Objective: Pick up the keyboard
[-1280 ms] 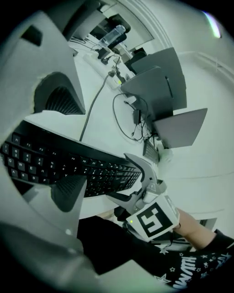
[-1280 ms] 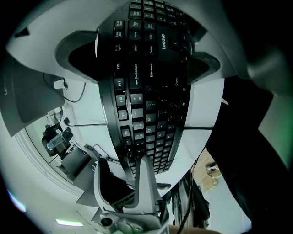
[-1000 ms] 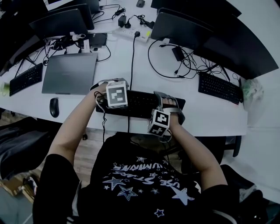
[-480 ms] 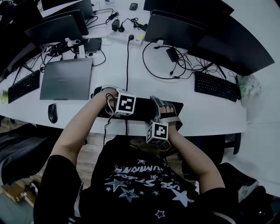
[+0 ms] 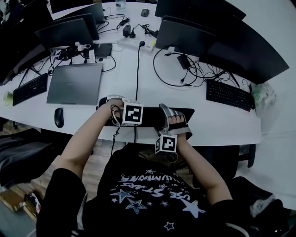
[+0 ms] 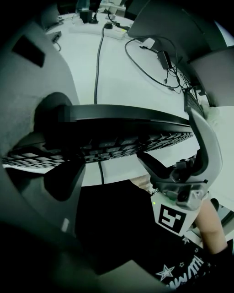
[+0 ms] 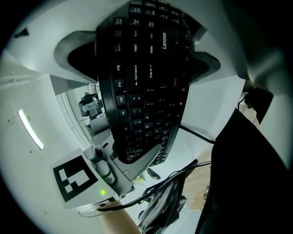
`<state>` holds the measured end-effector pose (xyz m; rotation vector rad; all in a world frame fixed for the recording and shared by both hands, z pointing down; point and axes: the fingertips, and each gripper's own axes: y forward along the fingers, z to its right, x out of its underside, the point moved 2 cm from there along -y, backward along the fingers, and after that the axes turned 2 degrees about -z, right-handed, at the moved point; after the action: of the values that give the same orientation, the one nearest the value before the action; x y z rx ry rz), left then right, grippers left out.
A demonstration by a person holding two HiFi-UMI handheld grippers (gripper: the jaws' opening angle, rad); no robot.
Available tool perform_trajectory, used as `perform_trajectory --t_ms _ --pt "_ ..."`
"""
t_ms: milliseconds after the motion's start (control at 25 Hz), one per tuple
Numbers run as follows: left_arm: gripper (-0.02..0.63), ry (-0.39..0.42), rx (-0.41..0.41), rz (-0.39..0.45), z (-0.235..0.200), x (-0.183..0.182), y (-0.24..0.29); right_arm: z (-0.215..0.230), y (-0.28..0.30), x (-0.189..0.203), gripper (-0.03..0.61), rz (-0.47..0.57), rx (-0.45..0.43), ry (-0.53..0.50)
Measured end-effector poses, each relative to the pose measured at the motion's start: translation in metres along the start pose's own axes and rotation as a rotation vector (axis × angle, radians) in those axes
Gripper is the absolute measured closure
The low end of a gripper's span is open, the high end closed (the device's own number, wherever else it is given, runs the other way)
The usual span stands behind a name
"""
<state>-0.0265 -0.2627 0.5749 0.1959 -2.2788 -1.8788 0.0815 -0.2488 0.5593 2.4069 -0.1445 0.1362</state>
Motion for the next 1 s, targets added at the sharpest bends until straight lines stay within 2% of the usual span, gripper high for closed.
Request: perform_trajectory --t_ms 240,360,480,600,720,1000 --pt "0.515 -0.107 -0.003 0.077 0.016 -0.008 -0.015 0.002 -0.008 -0.003 0.005 0.005 0.103 -0.051" --pt "0.523 -0.166 -0.046 0.089 0.022 -0.007 -0.016 0.008 -0.016 -0.005 0.005 0.028 0.165 -0.024" --pt "0.526 -0.279 -0.078 0.083 0.030 0.001 -0.008 0.016 -0.025 -0.003 0.005 0.033 0.206 0.026" --pt "0.526 -0.368 -0.133 0.126 0.037 -0.001 -0.014 0.021 -0.036 0.003 0.005 0.031 0.234 0.072" --pt "0.528 -0.465 -0.212 0.192 0.043 -0.007 -0.021 0.026 -0.051 0.009 0.005 0.050 0.258 0.156" --pt "0.528 -0.658 -0.409 0.412 0.072 -0.021 -0.045 0.052 -0.113 0.023 0.005 0.162 0.325 0.467"
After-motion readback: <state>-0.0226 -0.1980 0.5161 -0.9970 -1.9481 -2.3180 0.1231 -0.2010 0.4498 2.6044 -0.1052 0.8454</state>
